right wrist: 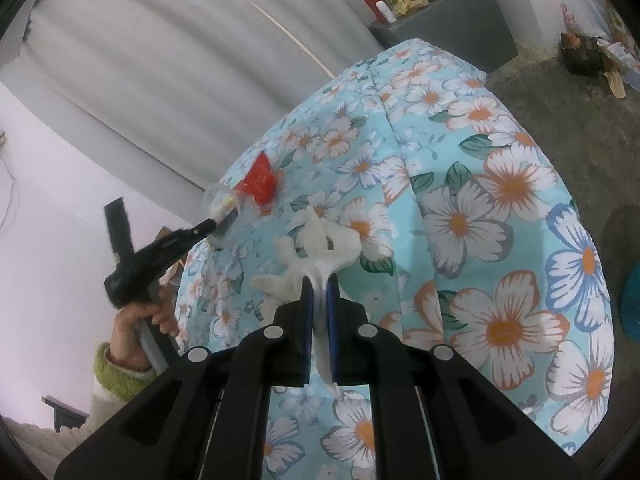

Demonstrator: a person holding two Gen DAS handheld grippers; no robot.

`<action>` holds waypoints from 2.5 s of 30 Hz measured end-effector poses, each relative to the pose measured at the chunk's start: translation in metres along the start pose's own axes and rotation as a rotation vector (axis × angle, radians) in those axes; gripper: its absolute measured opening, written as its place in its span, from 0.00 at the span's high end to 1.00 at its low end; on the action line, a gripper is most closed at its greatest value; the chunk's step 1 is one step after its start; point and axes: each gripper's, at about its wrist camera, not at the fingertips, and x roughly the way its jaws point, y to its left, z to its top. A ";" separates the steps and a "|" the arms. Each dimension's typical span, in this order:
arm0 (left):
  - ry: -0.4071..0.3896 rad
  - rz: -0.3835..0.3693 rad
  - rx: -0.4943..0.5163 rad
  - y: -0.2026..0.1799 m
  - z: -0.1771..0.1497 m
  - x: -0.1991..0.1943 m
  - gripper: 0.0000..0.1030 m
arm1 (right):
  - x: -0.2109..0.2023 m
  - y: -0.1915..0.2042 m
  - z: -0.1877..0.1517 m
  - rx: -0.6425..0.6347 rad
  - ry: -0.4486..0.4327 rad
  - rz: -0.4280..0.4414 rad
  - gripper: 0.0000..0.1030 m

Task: Collect trash
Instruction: 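Grasp the clear plastic cup with the left tool while the right tool holds the glove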

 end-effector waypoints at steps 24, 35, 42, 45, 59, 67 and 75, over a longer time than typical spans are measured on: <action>0.091 -0.018 0.216 -0.049 -0.086 -0.072 0.96 | -0.013 -0.008 -0.006 0.016 0.023 -0.037 0.88; 0.091 -0.010 0.205 -0.054 -0.085 -0.064 0.83 | 0.005 -0.020 -0.007 0.106 0.064 -0.039 0.54; 0.078 -0.004 0.219 -0.060 -0.084 -0.062 0.83 | 0.014 -0.025 -0.009 0.135 0.080 -0.029 0.54; 0.072 0.002 0.225 -0.063 -0.083 -0.062 0.83 | 0.014 -0.028 -0.009 0.149 0.081 -0.015 0.54; 0.057 0.020 0.247 -0.070 -0.085 -0.061 0.83 | 0.013 -0.023 -0.009 0.123 0.071 -0.032 0.66; 0.050 0.036 0.267 -0.073 -0.085 -0.061 0.83 | 0.013 -0.025 -0.008 0.120 0.068 -0.045 0.74; 0.046 0.048 0.283 -0.075 -0.085 -0.061 0.83 | 0.012 -0.025 -0.009 0.120 0.069 -0.044 0.77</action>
